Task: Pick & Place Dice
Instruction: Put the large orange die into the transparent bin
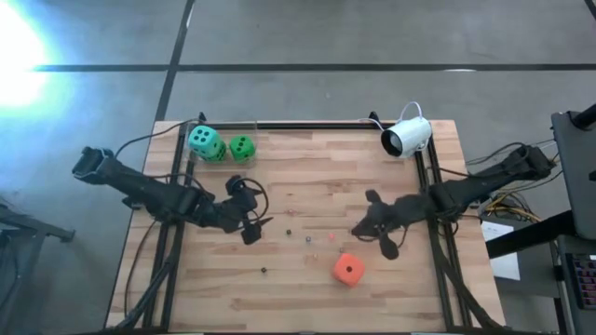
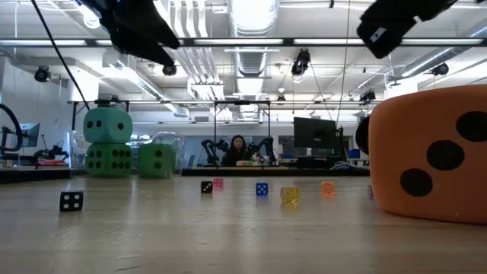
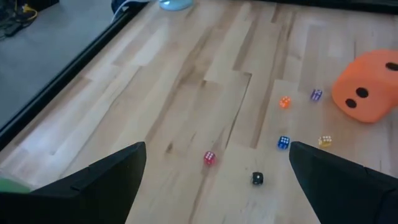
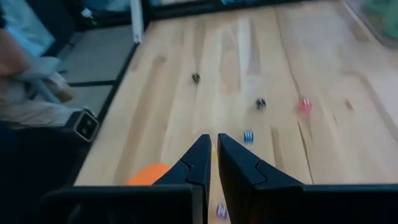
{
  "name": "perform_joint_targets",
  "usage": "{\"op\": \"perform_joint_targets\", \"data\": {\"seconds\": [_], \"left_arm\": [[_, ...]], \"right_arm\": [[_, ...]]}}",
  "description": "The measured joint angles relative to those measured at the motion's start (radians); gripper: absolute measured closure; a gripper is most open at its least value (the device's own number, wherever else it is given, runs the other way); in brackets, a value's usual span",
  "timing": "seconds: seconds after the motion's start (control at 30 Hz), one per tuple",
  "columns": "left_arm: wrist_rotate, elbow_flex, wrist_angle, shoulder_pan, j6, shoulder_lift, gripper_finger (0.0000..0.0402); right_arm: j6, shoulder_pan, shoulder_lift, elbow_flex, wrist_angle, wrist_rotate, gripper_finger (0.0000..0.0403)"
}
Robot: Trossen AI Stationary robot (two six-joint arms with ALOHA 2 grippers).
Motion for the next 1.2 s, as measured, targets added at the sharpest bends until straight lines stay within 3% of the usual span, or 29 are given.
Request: {"op": "perform_joint_targets", "data": {"seconds": [0.13,0.4,0.87,1.03,1.2], "left_arm": [[0.0,0.011,0.003,0.0,0.025,0.0,0.0005],[0.0,0.015,0.003,0.0,0.03,0.0,0.0004],[0.001,0.015,0.002,0.0,0.03,0.0,0.0004],[0.001,0.015,0.002,0.0,0.03,0.0,0.0004],[0.002,0.015,0.002,0.0,0.03,0.0,0.0004]], "right_arm": [[0.088,0.074,0.006,0.039,-0.139,0.095,0.0376],[0.304,0.17,0.02,0.046,-0.264,0.096,0.0376],[0.649,0.251,0.311,0.076,-0.303,-0.184,0.0376],[0.618,0.25,0.444,0.161,-0.302,-0.264,0.0376],[0.544,0.249,0.556,0.27,-0.302,-0.263,0.0376]]}}
